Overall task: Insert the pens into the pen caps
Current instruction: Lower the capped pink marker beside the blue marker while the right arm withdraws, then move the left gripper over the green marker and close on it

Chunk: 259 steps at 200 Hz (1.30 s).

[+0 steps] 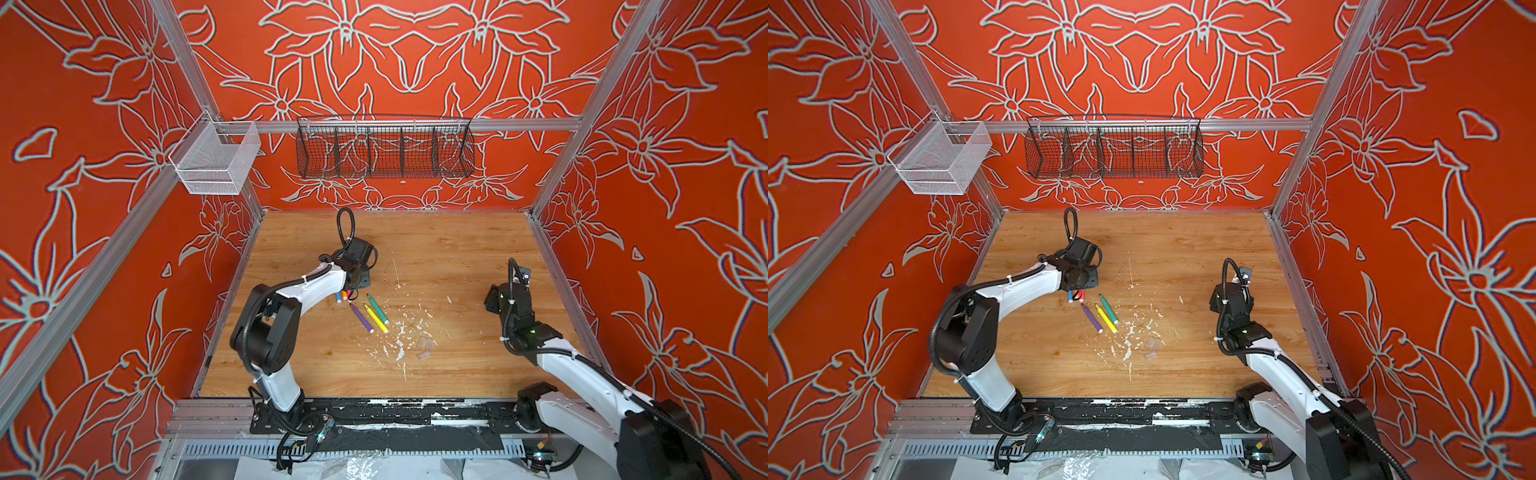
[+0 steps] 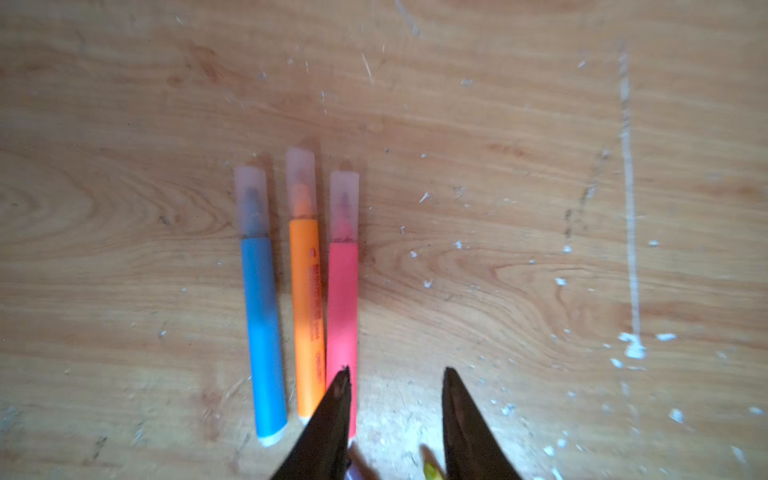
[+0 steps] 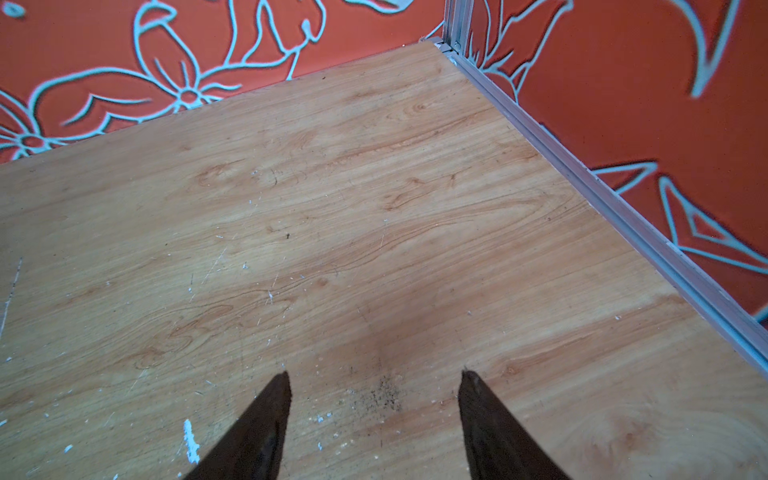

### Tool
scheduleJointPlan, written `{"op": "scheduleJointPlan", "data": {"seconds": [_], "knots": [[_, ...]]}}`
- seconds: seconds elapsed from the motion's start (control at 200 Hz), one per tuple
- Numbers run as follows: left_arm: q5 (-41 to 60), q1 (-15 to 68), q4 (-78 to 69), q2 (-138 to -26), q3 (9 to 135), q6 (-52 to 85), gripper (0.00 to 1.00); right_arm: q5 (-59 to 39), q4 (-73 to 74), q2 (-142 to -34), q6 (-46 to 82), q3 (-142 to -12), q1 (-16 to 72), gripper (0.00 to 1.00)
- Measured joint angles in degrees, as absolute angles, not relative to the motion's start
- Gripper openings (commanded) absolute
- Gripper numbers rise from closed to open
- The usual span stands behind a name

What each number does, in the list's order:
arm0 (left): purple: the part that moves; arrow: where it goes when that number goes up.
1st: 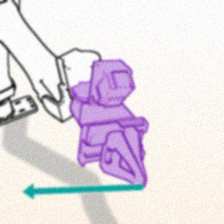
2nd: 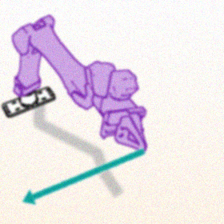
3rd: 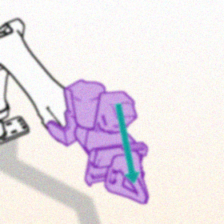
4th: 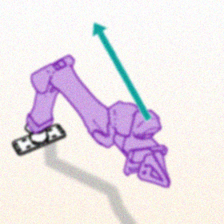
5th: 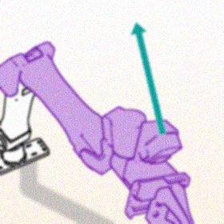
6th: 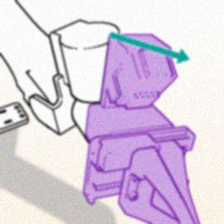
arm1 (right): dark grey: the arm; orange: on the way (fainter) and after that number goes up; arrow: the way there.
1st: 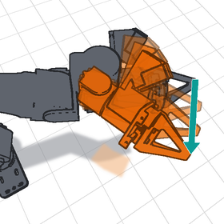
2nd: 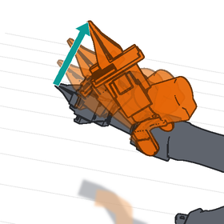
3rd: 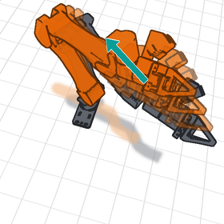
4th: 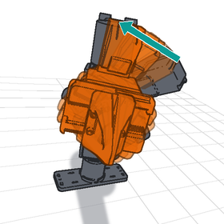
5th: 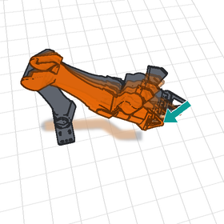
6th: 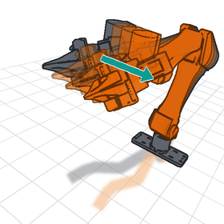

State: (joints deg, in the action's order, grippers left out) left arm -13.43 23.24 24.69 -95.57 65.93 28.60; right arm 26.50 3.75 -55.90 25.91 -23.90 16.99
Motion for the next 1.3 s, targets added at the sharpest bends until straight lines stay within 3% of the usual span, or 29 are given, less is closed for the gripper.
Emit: {"op": "scheduleJointPlan", "data": {"seconds": [0.22,0.505,0.721,1.296], "knots": [[-16.4,32.9,24.9,-84.2,62.2,31.6,0.38,26.5,3.7,-55.9,25.9,-23.9,17.0,0.66],[-21.1,44.2,27.7,-87.8,61.7,39.1,0.36,26.0,3.7,-55.6,25.9,-23.9,17.0,0.66],[-22.2,46.1,28.2,-94.8,63.1,43.7,0.31,26.0,3.8,-55.5,25.9,-23.9,17.0,0.66],[-22.6,46.1,28.8,-103.7,66.3,50.3,0.28,25.4,3.8,-55.5,25.7,-23.9,17.0,0.66]]}}
